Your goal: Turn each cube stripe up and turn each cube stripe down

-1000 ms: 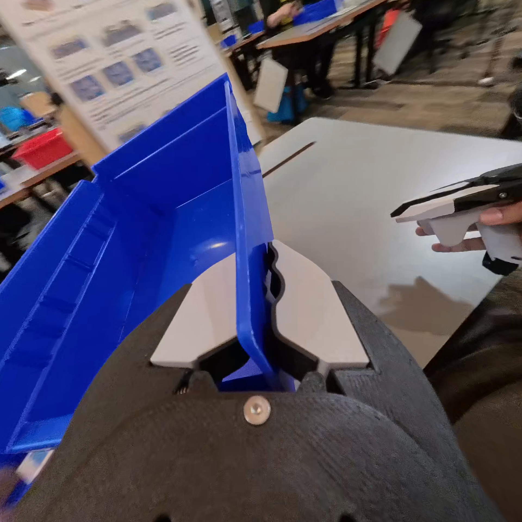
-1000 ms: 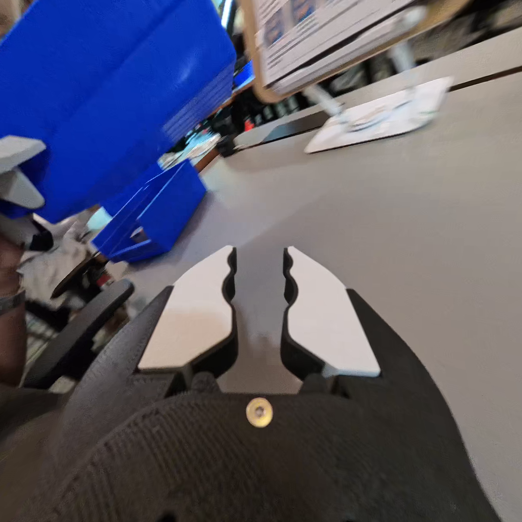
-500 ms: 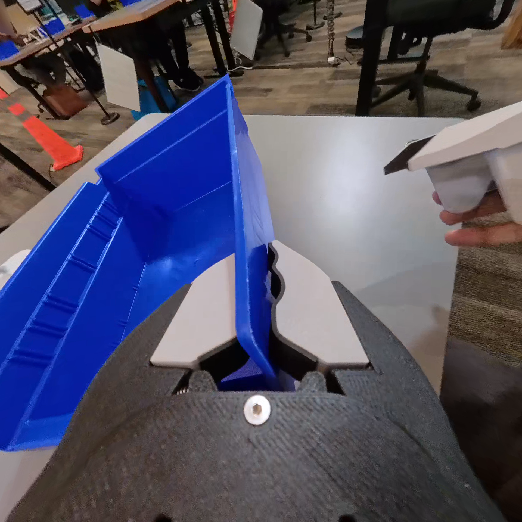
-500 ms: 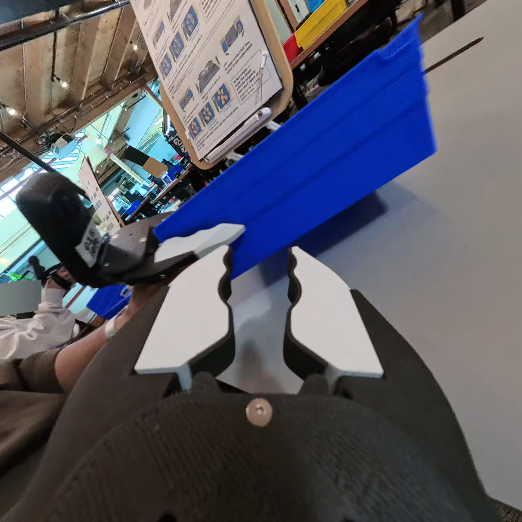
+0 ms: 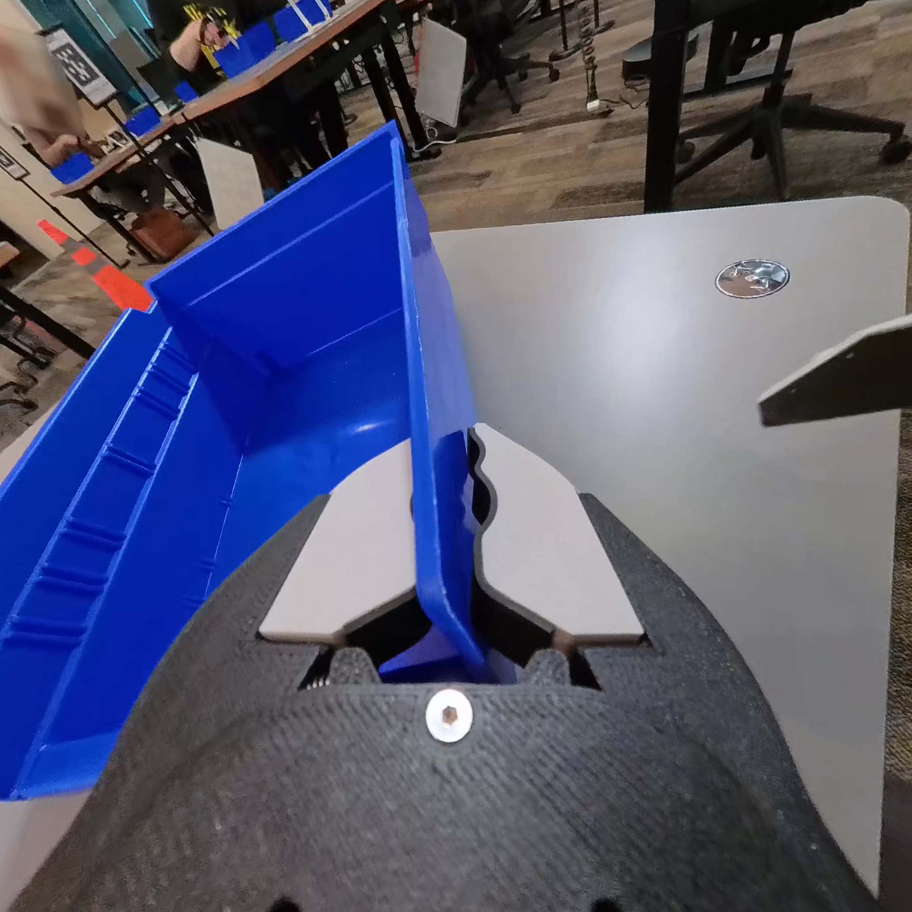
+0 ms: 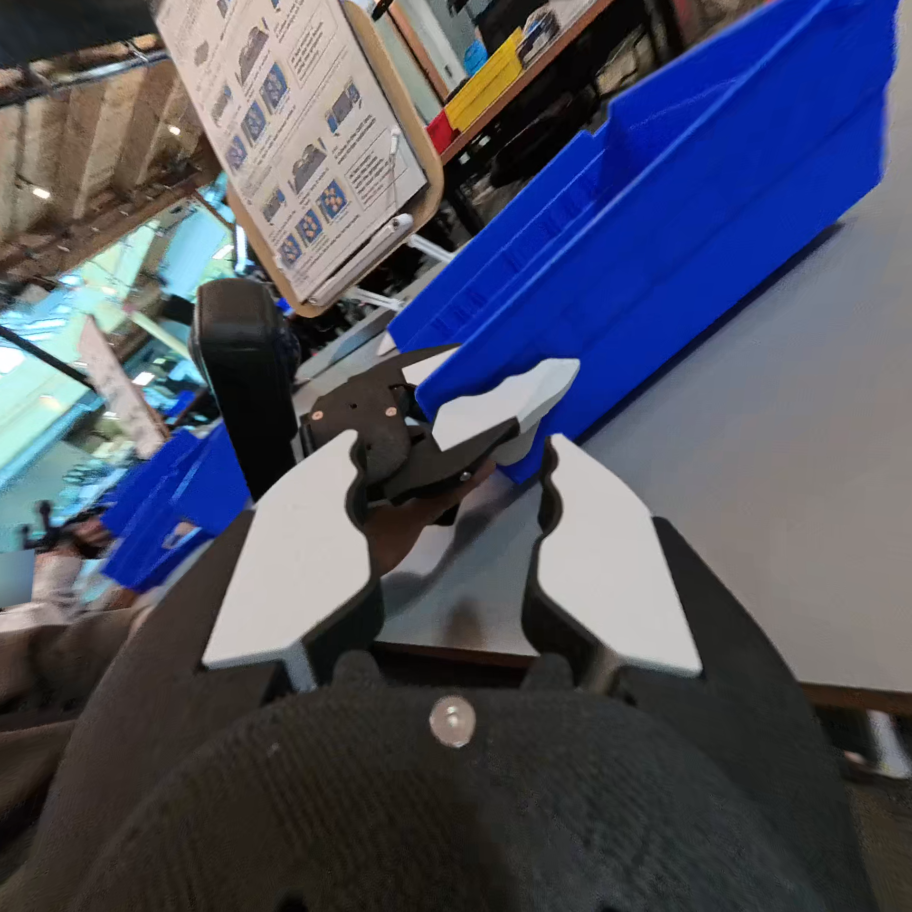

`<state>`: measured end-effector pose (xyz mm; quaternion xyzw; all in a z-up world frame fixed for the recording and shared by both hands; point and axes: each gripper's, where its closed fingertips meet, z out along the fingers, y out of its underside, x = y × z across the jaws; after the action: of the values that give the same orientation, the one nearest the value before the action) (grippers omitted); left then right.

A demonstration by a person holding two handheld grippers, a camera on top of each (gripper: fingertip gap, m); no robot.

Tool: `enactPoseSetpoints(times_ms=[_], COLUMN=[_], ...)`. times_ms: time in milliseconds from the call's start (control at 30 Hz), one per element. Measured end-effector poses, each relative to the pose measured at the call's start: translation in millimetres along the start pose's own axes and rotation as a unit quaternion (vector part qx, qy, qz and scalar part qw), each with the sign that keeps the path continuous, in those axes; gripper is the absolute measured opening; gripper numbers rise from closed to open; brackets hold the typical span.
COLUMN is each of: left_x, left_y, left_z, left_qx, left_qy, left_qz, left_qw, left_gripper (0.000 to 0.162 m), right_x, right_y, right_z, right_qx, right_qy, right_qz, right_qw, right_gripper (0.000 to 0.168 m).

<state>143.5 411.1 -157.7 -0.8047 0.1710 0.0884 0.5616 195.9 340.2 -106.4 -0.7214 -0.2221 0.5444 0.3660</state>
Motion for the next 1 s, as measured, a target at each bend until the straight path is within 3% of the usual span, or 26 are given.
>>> enactPoseSetpoints(times_ms=[100, 167, 333, 433, 533, 667, 733, 767, 833, 1000], left_x=[11, 14, 13, -28, -91, -166, -170, -172, -180, -197], left_y=[-8, -21, -36, -29, -6, 55, 79, 92, 110, 123], left_z=[3, -8, -69, -109, -140, -172, -178, -177, -176, -179], left_qx=[0.015, 0.05, 0.09, 0.089, 0.071, 0.028, 0.027, 0.01, -0.014, -0.021], left_qy=[-0.011, -0.018, 0.043, 0.03, -0.025, -0.131, -0.123, -0.121, -0.132, -0.15], left_qz=[0.015, 0.028, 0.006, -0.019, -0.059, -0.153, -0.202, -0.216, -0.231, -0.227], left_qw=[1.0, 0.998, 0.995, 0.995, 0.995, 0.979, 0.971, 0.969, 0.964, 0.962], left_gripper=[0.013, 0.028, 0.055, 0.067, 0.069, 0.071, 0.07, 0.071, 0.071, 0.067], right_x=[5, 9, 17, 9, -6, 0, 17, 25, 34, 94], right_y=[-7, -12, -20, -19, -8, 5, 8, 9, 6, -42], right_z=[-7, -11, -15, -7, 19, 53, 62, 66, 72, 47], right_qx=[0.018, 0.035, 0.063, 0.073, 0.074, 0.052, 0.029, 0.007, -0.016, -0.018], right_qy=[0.047, 0.065, 0.094, 0.117, 0.134, 0.176, 0.219, 0.23, 0.225, 0.316], right_qz=[-0.059, -0.077, -0.082, -0.122, -0.142, -0.134, -0.148, -0.163, -0.18, -0.229], right_qw=[0.997, 0.994, 0.99, 0.983, 0.978, 0.974, 0.964, 0.959, 0.957, 0.921], right_gripper=[0.069, 0.069, 0.072, 0.072, 0.068, 0.067, 0.052, 0.038, 0.036, 0.007])
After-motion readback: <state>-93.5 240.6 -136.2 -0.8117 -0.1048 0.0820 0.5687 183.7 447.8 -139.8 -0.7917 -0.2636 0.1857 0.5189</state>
